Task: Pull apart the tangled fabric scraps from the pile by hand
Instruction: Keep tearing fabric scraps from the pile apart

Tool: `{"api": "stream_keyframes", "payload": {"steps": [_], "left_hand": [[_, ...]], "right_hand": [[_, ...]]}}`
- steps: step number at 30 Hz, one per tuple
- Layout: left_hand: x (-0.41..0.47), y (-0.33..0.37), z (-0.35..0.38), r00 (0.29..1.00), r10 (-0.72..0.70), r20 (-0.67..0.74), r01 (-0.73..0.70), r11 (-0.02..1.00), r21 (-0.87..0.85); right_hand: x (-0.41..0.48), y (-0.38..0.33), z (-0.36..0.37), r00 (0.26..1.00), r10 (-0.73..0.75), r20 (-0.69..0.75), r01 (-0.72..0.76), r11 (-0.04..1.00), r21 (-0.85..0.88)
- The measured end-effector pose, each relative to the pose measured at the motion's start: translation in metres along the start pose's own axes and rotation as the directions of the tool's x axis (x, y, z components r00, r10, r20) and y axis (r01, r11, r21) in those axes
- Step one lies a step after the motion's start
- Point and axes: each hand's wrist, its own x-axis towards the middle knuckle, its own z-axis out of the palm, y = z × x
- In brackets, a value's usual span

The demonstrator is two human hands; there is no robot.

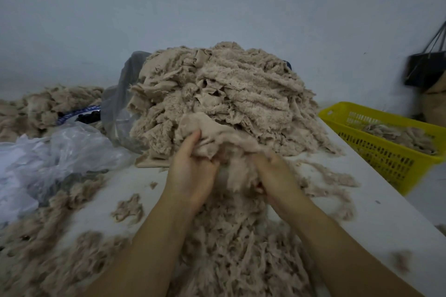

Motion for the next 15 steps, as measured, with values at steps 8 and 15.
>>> {"api": "stream_keyframes", "payload": {"steps": [8,15], "left_hand": [[-0.006,-0.035,-0.012,0.924,-0.134,0.358,-0.356,0.038,0.934],[0.001,-0.038,-0.022,0.974,-0.021,0.226,-0.225,0.033,0.974]], "right_hand": [[0.002,0.008,0.001,0.970,0.169,0.173,-0.217,0.921,0.322],[0.023,-0.018,-0.064,0.947,0.077,-0.312,0.243,0.464,0.852]]}}
